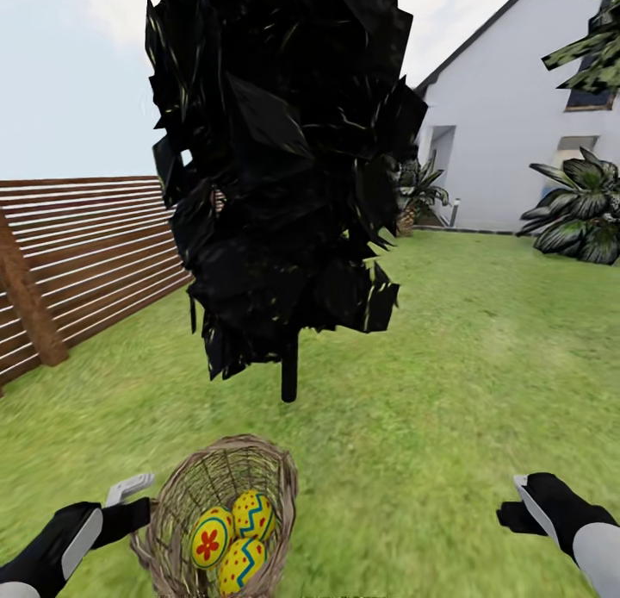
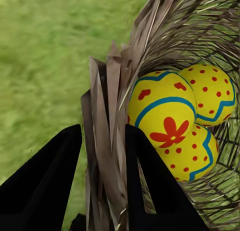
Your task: Take the three Easter eggs out of the wicker basket on the lawn in the garden, then place them on the lawn next to a single tree (choose any tree) so that all three eggs are next to the same tree and none are left in the basket.
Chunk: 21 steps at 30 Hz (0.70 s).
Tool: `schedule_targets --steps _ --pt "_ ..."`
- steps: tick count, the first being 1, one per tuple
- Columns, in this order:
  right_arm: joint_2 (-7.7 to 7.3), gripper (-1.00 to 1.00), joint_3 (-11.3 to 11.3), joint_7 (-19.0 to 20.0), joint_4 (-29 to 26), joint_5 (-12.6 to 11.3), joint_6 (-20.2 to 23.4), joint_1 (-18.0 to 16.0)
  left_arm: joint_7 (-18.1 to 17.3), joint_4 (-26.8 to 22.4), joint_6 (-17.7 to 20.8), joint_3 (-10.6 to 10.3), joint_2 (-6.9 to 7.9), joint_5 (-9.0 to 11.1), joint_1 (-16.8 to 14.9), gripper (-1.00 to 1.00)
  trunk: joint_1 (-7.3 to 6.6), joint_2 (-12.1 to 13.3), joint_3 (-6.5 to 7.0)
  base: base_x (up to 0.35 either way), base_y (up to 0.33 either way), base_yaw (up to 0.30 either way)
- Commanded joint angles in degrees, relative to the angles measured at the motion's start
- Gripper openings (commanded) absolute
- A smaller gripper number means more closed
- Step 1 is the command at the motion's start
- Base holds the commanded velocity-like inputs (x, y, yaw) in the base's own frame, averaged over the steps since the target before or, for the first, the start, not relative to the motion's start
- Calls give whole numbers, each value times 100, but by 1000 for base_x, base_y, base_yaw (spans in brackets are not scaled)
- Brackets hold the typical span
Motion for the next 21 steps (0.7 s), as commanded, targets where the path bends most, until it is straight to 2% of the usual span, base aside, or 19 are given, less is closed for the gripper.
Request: schedule_targets --steps 1,8,10,13,17,21 --pt "-4 100 49 19 -7 -27 27 -5 -19 -11 43 34 -6 6 -4 -100 -19 30 7 -3 -305 -300" --pt "-20 100 44 22 -10 -28 27 -5 -12 -4 51 35 -6 0 -3 -100 -173 310 132 0 -308 -300" --pt "-194 100 33 22 -10 -53 27 -5 -12 -4 51 34 7 -2 -3 -100 -217 391 168 0 -308 -300" --pt "-250 100 33 22 -9 -45 27 -5 -11 -4 51 35 0 -3 -3 -100 -283 511 222 0 -308 -300" --pt "-250 100 32 22 -10 -36 27 -5 -11 -4 51 34 -7 -3 -3 -100 -371 671 294 0 -308 -300" --pt "-257 100 32 22 -9 -36 27 -5 -18 -4 187 32 -9 -3 -3 -100 -371 671 294 0 -308 -300"
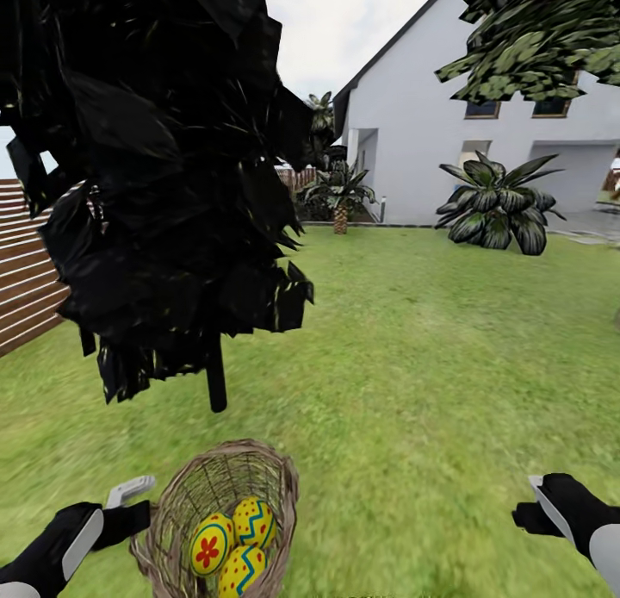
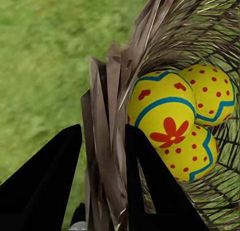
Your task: Take the three Easter eggs out of the wicker basket on the lawn in the garden, then place them on the lawn next to a single tree (choose any tree) so that all three eggs are next to the same tree and none are left in the basket.
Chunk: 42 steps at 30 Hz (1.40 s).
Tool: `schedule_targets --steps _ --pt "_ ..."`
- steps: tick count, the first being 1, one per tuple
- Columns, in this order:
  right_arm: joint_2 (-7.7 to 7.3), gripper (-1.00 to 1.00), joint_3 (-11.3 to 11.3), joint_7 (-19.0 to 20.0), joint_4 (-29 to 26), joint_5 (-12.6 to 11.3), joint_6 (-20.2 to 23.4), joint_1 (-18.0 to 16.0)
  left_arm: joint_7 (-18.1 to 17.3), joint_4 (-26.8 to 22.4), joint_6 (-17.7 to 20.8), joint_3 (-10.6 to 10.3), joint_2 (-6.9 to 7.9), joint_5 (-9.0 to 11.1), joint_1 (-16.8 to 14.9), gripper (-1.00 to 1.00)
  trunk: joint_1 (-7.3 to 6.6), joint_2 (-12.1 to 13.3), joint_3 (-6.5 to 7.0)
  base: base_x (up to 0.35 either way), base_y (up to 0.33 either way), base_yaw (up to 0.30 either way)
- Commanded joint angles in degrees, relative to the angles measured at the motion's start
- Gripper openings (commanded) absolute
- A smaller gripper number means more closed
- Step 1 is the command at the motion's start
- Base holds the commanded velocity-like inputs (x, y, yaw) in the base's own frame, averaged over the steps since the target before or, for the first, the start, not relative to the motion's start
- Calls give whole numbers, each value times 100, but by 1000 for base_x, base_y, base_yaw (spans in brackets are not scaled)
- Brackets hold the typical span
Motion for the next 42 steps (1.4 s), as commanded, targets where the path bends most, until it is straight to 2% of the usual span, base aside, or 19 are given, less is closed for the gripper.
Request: schedule_targets --steps 1,8,11,18,20,25,38,42 --pt "-6 100 47 12 -9 -28 26 -4 -22 -17 66 48 -1 42 -6 -100 4 -15 -13 0 -308 -300" --pt "2 100 51 4 -14 -27 26 -4 -15 -17 87 42 -17 42 -6 -100 4 -15 -13 0 -308 -300" --pt "-4 100 48 5 -14 -28 26 -4 -15 -17 80 35 -85 34 -6 -100 4 -15 -13 0 -308 -300" --pt "-7 100 39 7 -14 -45 26 -4 -15 -17 81 37 -114 24 -6 -100 4 -15 -13 0 -308 -300" --pt "-7 100 39 5 -14 -46 26 -4 -15 -9 79 33 -161 15 -6 -100 4 -15 -13 0 -308 -300" --pt "-81 100 34 12 -14 -62 26 -4 -13 -8 78 33 -221 7 -6 -100 4 -15 -13 0 -308 -300" --pt "-78 100 30 7 -22 -80 27 -4 -15 -8 78 24 -238 -4 -6 -100 4 -15 1 0 -308 -300" --pt "-84 100 26 12 -22 -89 32 -4 -7 -8 78 24 -297 -11 -6 -100 4 -15 9 0 -308 -300"
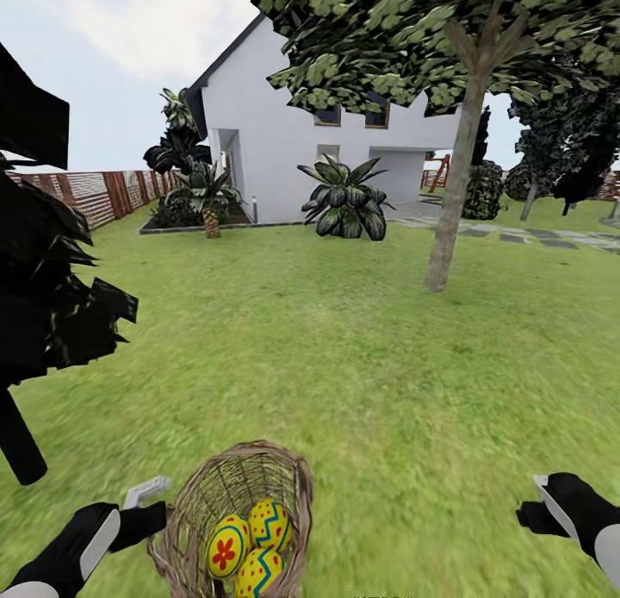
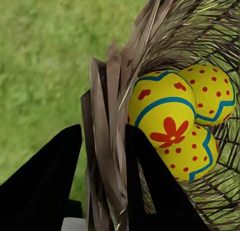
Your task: Take the three Easter eggs out of the wicker basket on the lawn in the garden, then place them on the lawn next to a single tree (choose any tree) so that all three eggs are next to the same tree and none are left in the basket.
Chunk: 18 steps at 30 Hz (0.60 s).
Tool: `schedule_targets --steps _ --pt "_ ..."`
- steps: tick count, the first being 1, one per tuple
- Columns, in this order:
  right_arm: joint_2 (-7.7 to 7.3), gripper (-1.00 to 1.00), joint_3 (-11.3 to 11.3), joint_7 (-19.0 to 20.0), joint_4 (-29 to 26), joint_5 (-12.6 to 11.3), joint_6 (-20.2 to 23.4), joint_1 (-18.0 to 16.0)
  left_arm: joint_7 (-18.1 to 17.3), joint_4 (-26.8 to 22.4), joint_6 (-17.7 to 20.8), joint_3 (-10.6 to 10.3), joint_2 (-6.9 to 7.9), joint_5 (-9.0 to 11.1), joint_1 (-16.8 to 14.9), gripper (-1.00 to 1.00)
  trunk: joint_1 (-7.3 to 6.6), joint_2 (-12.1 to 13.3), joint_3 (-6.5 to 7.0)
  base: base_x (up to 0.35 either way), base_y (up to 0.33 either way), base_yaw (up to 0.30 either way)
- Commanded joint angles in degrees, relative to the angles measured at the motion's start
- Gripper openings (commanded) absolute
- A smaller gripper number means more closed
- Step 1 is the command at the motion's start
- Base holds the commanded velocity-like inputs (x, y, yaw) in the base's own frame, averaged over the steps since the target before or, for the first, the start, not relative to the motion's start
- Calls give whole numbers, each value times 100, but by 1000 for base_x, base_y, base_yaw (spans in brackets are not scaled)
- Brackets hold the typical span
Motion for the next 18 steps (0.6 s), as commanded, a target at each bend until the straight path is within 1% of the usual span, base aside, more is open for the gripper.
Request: schedule_targets --steps 1,5,10,13,15,18 --pt "-7 100 48 10 -7 -35 27 -4 -22 -10 45 30 -4 25 -3 -100 4 -14 -11 0 -308 -300" --pt "-1 100 50 10 -7 -34 28 -4 -29 -10 45 30 -4 25 -3 -100 4 -14 -4 0 -308 -271" --pt "4 100 51 6 -7 -28 24 -4 -33 -10 24 27 -9 48 -3 -100 4 -14 -4 27 -283 -19" --pt "9 100 56 2 -7 -27 24 -4 -29 -16 -1 39 -7 62 -3 -100 4 -14 -4 301 -81 0" --pt "10 100 57 2 -7 -27 21 -4 -37 -17 -23 11 -103 54 -3 -100 4 -14 -4 334 -31 0" --pt "10 100 58 2 -7 -25 20 -4 -22 -11 20 4 -150 28 -3 -100 4 -14 -4 339 -68 0"
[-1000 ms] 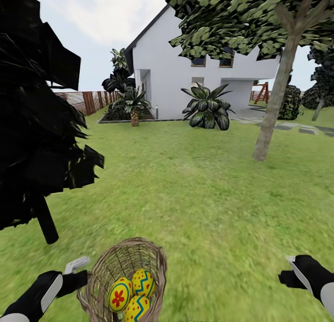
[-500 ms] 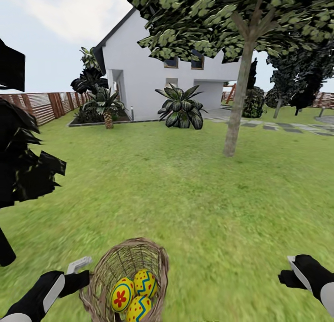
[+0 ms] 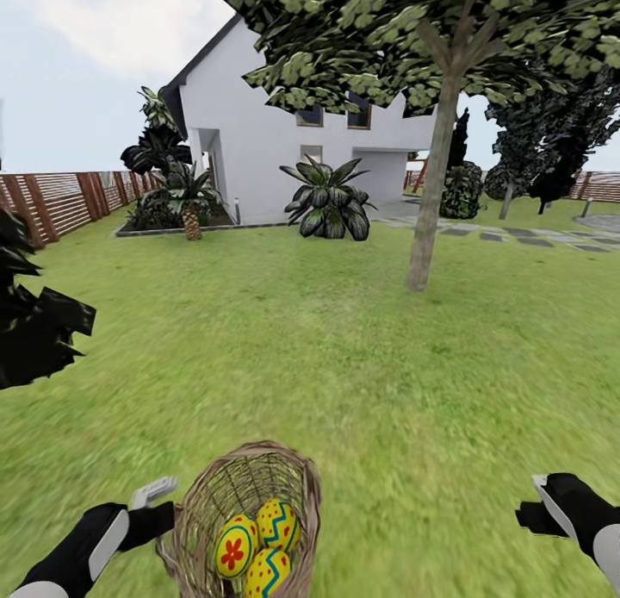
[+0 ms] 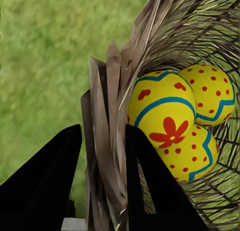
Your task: Take the three Easter eggs out of the wicker basket on the lawn in the garden, then place them on the lawn next to a single tree (choose any tree) so that all three eggs are next to the same tree and none are left in the basket.
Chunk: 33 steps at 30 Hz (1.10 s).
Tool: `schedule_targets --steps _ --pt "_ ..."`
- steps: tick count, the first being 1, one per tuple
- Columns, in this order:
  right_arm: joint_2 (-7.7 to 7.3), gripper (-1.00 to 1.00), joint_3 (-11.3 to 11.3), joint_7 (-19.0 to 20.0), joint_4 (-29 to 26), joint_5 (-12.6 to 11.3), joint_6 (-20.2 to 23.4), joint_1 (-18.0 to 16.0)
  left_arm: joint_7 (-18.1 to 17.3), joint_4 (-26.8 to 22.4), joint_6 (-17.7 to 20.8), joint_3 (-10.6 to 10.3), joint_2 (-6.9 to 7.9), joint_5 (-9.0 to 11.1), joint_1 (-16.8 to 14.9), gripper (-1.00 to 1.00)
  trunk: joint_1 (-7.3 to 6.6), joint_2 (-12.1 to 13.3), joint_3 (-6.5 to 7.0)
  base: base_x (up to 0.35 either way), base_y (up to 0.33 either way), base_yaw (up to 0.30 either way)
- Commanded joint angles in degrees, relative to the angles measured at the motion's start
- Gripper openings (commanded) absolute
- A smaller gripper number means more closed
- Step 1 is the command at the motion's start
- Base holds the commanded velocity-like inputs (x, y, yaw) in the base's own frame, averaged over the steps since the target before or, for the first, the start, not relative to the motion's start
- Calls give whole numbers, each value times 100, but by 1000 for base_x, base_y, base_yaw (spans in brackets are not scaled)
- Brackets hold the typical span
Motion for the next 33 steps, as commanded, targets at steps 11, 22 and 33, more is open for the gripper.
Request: schedule_targets --steps 11,22,33 --pt "11 100 39 10 -9 -36 35 -4 -22 -12 14 28 -121 -109 -5 -100 7 -13 -13 287 -196 -67" --pt "11 100 50 10 -9 -26 37 -4 -21 -10 23 28 -196 -112 -5 -100 7 -13 -13 264 -214 -162" --pt "29 100 38 10 -9 -10 37 -4 -21 -1 32 28 -244 -112 -5 -100 7 -13 -13 264 -214 0"
